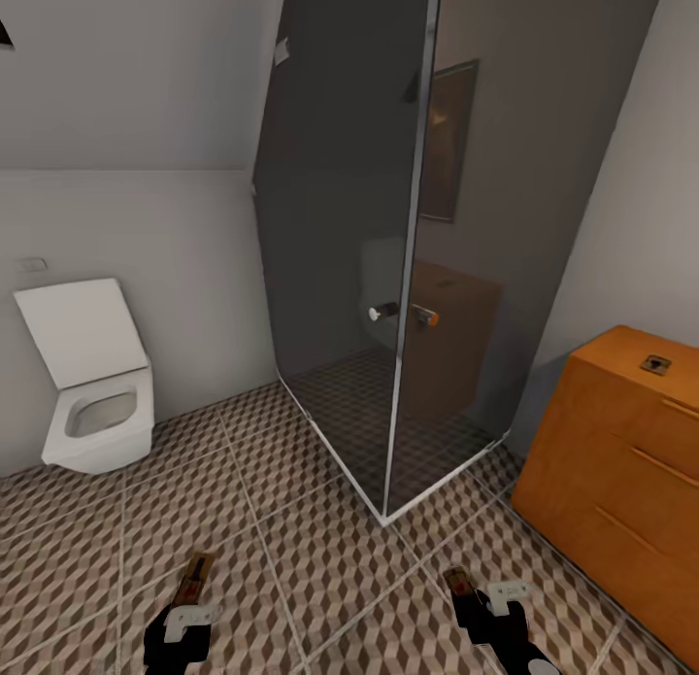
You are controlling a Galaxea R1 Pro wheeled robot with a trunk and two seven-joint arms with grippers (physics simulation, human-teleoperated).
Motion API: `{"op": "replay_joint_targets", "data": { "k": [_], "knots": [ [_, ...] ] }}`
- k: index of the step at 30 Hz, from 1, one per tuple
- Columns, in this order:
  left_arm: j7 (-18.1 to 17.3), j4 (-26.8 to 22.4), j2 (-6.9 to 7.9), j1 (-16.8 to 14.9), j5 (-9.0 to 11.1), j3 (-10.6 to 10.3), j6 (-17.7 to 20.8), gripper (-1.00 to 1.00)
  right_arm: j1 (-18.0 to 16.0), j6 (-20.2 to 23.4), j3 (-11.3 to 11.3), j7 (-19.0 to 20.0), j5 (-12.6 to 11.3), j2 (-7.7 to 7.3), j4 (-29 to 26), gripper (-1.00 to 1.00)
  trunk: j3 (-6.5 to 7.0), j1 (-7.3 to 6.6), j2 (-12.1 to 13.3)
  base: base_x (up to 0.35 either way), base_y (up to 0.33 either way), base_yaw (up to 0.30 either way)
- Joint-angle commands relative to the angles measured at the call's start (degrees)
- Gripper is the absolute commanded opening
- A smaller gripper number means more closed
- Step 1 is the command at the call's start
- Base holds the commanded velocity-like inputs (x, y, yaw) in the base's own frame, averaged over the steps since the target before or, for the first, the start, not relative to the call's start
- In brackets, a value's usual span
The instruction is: Take the four mousetraps from the cabinet in the bathroom and place them on the bathroom floor. Make sure all four end up on the same floor surface, and ensure that at least two of them are either under or directly next to the same bathroom sink.
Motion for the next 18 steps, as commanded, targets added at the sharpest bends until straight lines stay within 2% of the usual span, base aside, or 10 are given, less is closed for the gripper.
{"op": "replay_joint_targets", "data": {
  "k": [1,18],
  "knots": [
    [0.69,0.16,-0.05,-0.07,-0.32,-0.47,-0.18,-1.00,-0.02,-0.16,0.08,0.03,0.20,-0.04,0.00,-1.00,-0.05,0.00,-0.03,0.000,0.000,0.275],
    [0.69,0.16,-0.06,-0.07,-0.32,-0.47,-0.18,-1.00,-0.02,-0.15,0.08,0.03,0.20,0.05,0.07,-1.00,-0.05,0.00,-0.03,0.000,0.000,0.275]
  ]
}}
